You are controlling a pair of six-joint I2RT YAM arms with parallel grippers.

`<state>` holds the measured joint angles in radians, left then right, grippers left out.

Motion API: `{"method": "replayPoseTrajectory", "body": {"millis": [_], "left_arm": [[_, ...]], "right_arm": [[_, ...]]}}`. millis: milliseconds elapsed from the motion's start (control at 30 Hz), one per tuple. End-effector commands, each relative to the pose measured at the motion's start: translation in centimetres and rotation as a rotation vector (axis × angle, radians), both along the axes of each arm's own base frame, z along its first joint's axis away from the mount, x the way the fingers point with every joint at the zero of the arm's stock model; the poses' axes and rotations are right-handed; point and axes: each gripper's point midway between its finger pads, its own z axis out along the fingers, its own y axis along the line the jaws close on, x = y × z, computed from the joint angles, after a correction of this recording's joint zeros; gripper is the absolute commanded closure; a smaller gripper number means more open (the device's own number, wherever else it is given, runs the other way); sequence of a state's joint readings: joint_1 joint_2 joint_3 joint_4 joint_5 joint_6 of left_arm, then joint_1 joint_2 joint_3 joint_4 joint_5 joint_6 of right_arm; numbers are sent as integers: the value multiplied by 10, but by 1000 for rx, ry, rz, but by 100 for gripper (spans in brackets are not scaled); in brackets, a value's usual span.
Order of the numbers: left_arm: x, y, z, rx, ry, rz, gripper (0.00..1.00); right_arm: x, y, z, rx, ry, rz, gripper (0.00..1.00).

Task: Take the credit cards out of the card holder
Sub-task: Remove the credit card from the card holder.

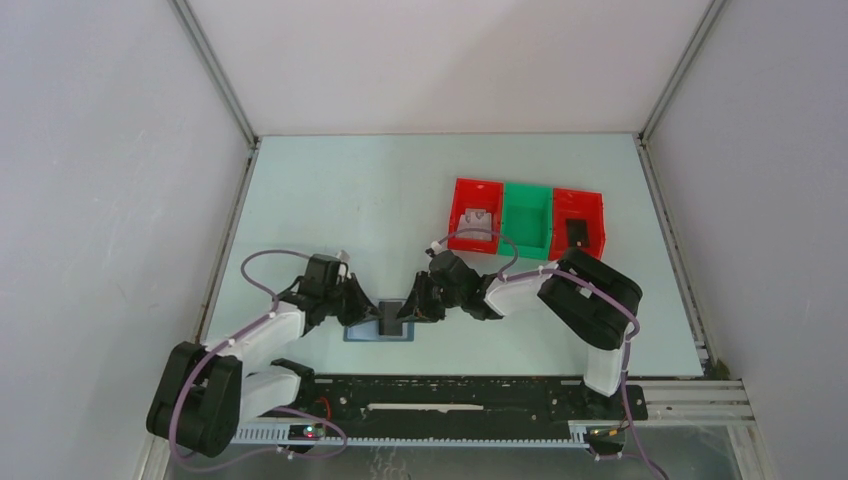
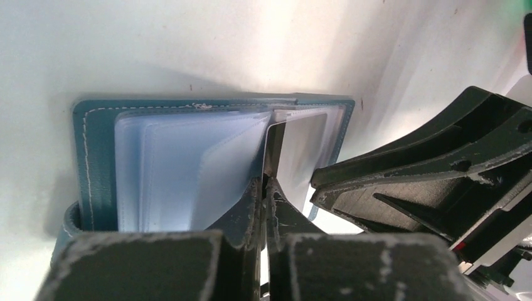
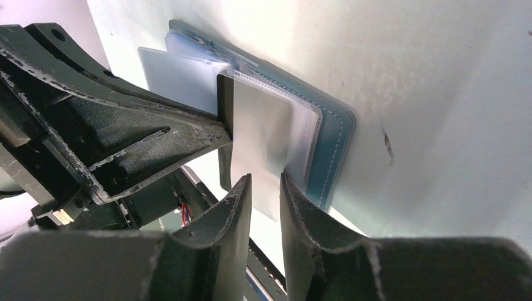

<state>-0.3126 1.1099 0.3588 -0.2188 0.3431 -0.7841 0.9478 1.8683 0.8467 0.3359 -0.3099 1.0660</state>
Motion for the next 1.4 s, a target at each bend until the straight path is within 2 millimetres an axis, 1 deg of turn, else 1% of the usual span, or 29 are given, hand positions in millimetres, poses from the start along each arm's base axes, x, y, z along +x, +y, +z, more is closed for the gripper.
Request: {"method": "replayPoseTrajectory", "body": {"millis": [0, 133, 300, 500, 633, 733, 833, 933, 1067, 1133, 1167, 1233, 1367], "left_arm": [[-2, 2, 1, 7, -22, -10, 100], [1, 5, 8, 29, -35, -2, 100], [5, 20, 19, 112, -58, 35, 100], [11, 37, 31, 175, -109, 101, 100], [13, 38, 39, 170, -130, 105, 100], [16, 37, 51, 164, -162, 96, 100], [19, 36, 68, 161, -198, 75, 100], [20, 29, 91, 132, -252, 25, 100], [19, 19, 123, 83, -322, -48, 100], [17, 10, 139, 36, -349, -99, 100], [16, 4, 146, 7, -356, -128, 100], [14, -4, 156, -34, -368, -172, 100], [12, -11, 168, -82, -381, -217, 100]], "right_arm": [[1, 4, -6, -15, 10, -4, 68], [1, -2, -16, -46, 40, -20, 69], [2, -12, -30, -99, 78, -48, 71], [2, -15, -32, -112, 78, -56, 71], [2, -14, -31, -106, 80, -49, 71], [2, -12, -23, -90, 63, -34, 70], [7, -9, -2, -27, 21, 5, 68], [16, -6, 29, 54, -40, 38, 62], [19, -6, 70, 134, -122, 73, 52], [17, -6, 86, 176, -149, 94, 44], [15, -5, 95, 210, -156, 101, 43], [11, -3, 113, 287, -173, 131, 44], [4, -4, 140, 428, -166, 139, 44]]}}
